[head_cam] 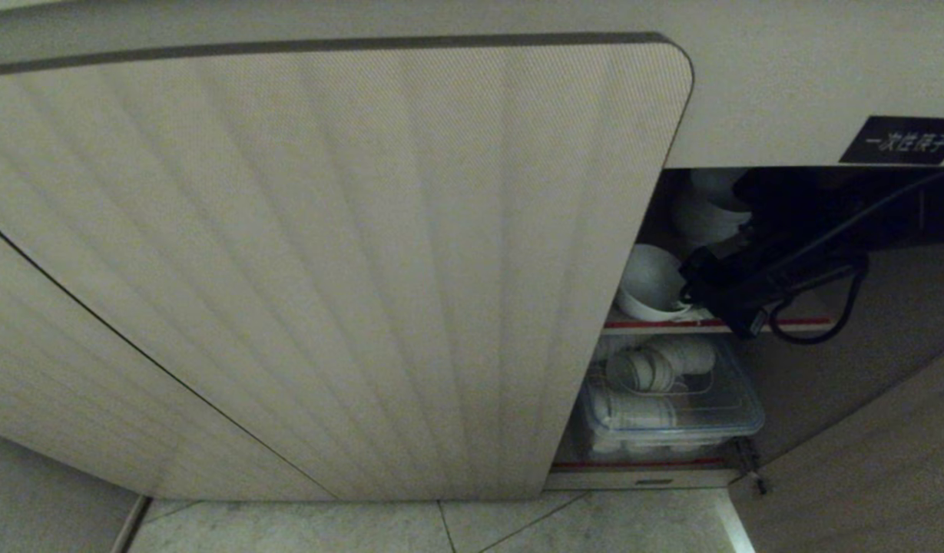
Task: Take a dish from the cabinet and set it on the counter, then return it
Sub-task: Put it back into the cabinet
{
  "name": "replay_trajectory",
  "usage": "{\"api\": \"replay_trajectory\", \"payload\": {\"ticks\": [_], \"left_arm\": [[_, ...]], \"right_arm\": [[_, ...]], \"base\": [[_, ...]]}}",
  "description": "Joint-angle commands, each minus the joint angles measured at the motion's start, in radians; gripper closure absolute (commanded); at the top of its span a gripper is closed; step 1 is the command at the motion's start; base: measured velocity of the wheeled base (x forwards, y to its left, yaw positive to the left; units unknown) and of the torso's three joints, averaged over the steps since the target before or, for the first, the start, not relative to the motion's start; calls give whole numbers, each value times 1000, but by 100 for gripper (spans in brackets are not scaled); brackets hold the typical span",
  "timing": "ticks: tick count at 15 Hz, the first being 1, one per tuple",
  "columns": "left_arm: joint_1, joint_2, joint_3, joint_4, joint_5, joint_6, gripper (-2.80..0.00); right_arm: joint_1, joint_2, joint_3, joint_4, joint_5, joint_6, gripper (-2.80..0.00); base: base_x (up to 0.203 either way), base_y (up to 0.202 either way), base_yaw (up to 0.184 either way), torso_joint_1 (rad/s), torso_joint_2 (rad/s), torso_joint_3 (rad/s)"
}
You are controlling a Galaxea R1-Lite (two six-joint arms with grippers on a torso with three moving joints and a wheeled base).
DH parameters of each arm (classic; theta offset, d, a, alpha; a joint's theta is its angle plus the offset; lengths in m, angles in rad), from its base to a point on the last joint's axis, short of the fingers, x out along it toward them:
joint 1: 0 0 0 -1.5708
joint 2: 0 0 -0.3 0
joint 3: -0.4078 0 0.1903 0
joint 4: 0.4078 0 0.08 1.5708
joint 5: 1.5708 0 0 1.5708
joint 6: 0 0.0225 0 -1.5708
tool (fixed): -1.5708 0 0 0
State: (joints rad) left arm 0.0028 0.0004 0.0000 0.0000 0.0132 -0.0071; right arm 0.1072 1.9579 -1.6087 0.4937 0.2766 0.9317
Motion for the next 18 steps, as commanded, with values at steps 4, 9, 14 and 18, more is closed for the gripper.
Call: {"api": "replay_trajectory", "payload": {"ticks": [4,9,14,18], "left_arm": [[0,0,0,0,1,-1,0],[0,0,0,0,1,-1,0],[0,0,0,0,1,-1,0],[0,0,0,0,1,-1,0]], "right_arm": [[-12,25,-72,3,-17,6,0],[-12,38,-90,-6,-47,18,0],[-11,38,-81,-36,-69,51,0],[-11,35,-78,-37,-70,55,0]], "base": [[0,0,0,0,0,0],[0,0,0,0,0,0],[0,0,0,0,0,0],[0,0,0,0,0,0]]}}
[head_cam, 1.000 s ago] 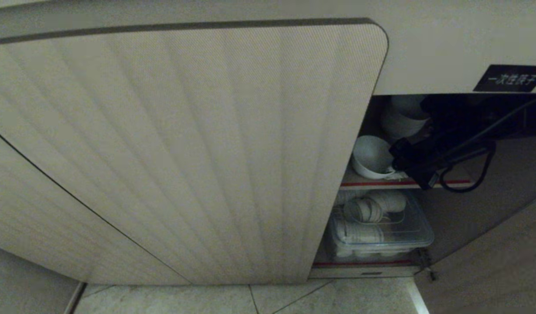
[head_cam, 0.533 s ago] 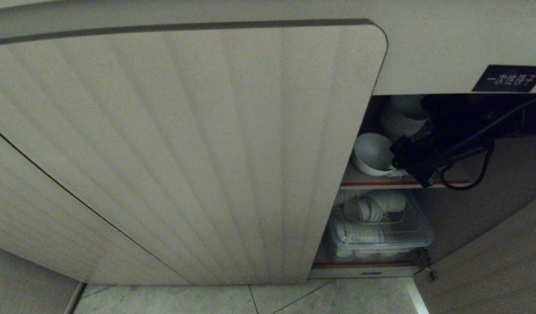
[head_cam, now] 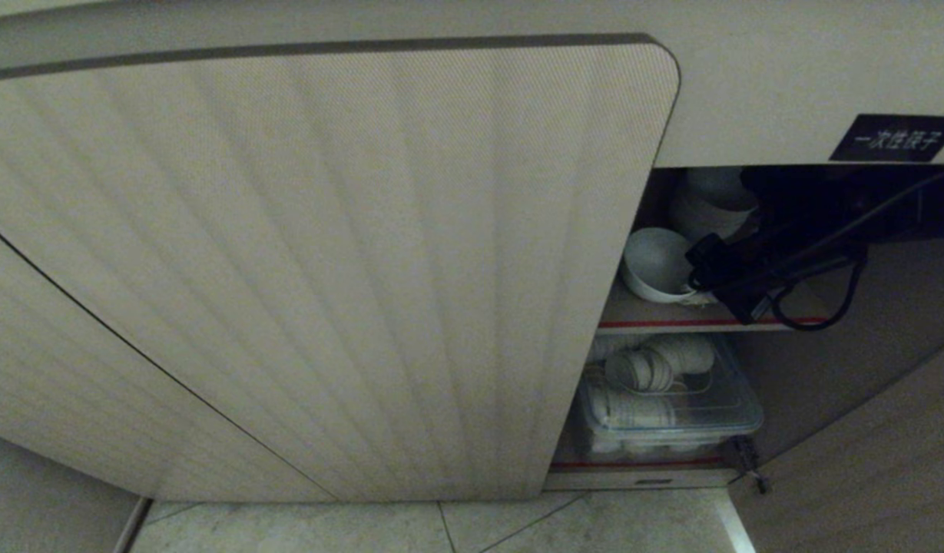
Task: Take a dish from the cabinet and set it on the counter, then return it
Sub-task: Put it back into the cabinet
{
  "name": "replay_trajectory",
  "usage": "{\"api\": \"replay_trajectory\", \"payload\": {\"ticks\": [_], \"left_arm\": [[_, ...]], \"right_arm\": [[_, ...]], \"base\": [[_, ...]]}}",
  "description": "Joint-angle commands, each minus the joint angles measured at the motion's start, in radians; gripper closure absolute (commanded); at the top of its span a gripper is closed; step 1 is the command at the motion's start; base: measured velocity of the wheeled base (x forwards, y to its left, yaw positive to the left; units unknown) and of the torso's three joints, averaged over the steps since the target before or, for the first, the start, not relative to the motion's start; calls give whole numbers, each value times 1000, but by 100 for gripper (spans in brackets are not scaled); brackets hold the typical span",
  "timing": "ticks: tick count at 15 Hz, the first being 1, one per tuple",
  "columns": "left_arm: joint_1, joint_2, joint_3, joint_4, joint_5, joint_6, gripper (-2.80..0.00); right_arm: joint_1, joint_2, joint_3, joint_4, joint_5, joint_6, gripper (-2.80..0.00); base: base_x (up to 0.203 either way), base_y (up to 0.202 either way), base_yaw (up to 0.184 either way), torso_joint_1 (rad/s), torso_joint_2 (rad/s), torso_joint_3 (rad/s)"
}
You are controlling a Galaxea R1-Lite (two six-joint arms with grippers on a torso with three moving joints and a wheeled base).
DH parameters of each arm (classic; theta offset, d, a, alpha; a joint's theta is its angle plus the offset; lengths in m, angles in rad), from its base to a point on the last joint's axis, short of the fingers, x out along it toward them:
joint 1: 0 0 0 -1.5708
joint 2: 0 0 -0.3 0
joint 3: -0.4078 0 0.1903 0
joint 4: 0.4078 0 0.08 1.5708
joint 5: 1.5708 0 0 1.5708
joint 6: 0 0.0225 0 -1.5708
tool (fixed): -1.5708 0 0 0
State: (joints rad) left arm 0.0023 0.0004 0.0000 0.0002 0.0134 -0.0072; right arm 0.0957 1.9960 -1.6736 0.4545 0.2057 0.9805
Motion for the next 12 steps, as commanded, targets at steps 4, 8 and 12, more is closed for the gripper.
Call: {"api": "replay_trajectory", "payload": {"ticks": [4,8,12], "left_arm": [[1,0,0,0,0,0,0],[1,0,0,0,0,0,0],[1,0,0,0,0,0,0]], "right_arm": [[1,-6,-5,7,3,7,0],[1,-3,0,6,3,6,0],[1,1,2,7,3,7,0]], "base": [[0,0,0,0,0,0],[0,0,0,0,0,0],[0,0,0,0,0,0]]}}
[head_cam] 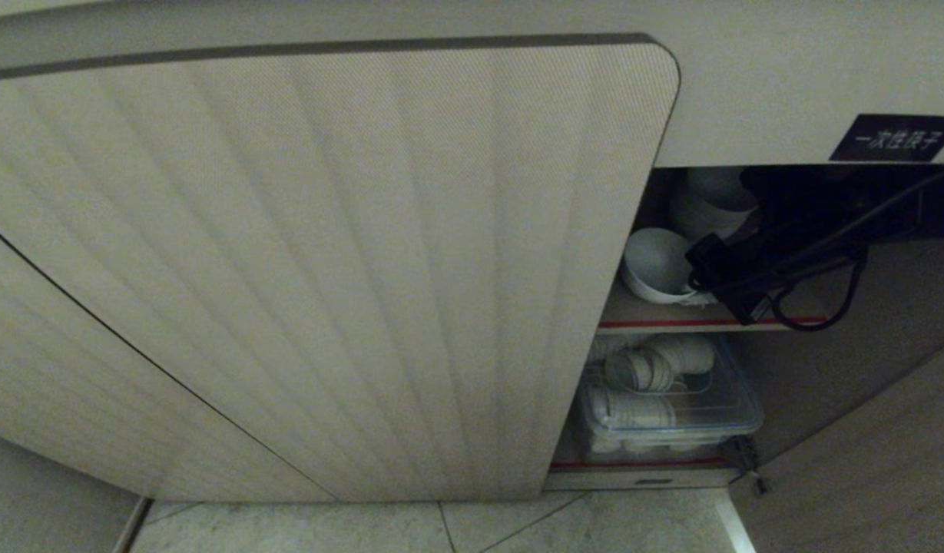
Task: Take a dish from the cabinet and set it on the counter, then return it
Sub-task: Put it back into the cabinet
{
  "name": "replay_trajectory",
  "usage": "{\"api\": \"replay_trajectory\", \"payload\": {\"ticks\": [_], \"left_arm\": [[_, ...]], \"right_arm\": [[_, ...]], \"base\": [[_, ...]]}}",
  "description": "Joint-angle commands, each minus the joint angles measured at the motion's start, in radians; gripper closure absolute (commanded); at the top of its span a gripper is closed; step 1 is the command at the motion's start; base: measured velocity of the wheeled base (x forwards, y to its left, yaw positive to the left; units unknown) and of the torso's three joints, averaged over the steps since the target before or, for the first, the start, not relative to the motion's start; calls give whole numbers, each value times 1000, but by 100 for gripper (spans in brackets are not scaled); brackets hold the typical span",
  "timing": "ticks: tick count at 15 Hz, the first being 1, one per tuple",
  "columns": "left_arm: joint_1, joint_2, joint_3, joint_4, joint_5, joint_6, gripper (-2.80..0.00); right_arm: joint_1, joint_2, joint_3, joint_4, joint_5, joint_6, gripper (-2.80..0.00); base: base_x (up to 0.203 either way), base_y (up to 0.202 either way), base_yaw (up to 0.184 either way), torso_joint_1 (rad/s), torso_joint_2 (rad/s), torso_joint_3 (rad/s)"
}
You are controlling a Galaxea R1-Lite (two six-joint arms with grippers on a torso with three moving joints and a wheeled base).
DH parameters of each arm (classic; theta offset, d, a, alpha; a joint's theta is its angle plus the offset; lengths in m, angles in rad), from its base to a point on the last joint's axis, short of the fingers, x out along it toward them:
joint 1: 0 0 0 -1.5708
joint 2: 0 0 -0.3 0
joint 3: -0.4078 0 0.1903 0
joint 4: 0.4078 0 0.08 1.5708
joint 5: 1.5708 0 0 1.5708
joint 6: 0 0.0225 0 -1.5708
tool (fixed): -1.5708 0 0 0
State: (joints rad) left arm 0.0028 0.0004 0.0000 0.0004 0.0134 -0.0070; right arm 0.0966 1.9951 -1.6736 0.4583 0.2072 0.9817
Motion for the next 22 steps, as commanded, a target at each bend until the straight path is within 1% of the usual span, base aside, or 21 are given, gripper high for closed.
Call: {"api": "replay_trajectory", "payload": {"ticks": [1,22], "left_arm": [[0,0,0,0,0,-1,0],[0,0,0,0,0,-1,0]], "right_arm": [[0,4,2,6,1,5,0],[0,30,-5,2,-1,3,0]], "base": [[0,0,0,0,0,0],[0,0,0,0,0,0]]}}
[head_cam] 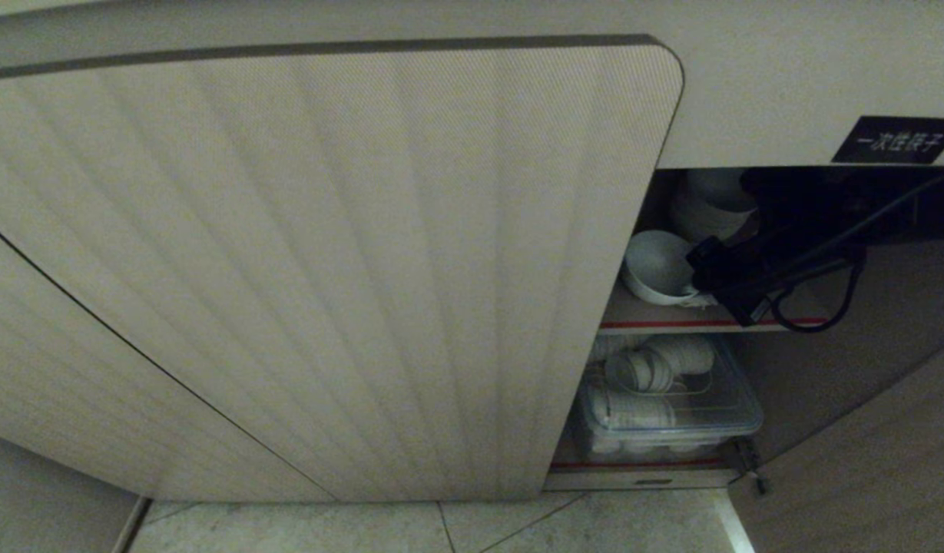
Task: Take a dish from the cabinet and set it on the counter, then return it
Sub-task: Put it back into the cabinet
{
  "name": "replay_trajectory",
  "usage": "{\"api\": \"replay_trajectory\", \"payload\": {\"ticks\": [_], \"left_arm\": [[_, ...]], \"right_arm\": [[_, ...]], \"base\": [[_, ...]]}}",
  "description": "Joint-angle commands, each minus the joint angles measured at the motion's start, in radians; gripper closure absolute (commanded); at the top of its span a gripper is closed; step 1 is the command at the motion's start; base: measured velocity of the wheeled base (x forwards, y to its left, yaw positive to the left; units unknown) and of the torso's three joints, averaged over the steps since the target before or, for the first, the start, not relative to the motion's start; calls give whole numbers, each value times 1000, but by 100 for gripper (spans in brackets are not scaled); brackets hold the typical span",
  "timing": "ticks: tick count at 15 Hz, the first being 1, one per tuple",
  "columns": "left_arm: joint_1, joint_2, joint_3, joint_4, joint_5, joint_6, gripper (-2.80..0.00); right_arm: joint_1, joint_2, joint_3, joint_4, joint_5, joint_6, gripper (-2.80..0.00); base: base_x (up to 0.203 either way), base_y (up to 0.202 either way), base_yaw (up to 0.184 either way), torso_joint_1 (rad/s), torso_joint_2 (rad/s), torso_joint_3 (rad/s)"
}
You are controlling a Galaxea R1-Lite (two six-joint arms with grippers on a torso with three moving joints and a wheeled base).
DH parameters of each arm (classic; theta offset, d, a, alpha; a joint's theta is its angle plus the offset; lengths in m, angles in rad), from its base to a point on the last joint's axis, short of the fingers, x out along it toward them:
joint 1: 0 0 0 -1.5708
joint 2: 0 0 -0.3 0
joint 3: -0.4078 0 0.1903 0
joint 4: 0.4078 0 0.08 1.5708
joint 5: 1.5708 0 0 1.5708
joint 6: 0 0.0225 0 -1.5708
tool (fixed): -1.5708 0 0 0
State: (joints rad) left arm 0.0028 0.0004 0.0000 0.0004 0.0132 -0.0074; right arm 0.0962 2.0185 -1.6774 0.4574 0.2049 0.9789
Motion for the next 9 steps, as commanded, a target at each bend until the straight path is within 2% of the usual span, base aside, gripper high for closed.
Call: {"api": "replay_trajectory", "payload": {"ticks": [1,2,9], "left_arm": [[0,0,0,0,1,0,0],[0,0,0,0,1,0,0],[0,0,0,0,1,0,0]], "right_arm": [[0,6,-1,3,2,6,0],[0,6,-2,3,2,6,-280],[0,5,-5,-26,-22,6,-280]], "base": [[0,0,0,0,0,0],[0,0,0,0,0,0],[0,0,0,0,0,0]]}}
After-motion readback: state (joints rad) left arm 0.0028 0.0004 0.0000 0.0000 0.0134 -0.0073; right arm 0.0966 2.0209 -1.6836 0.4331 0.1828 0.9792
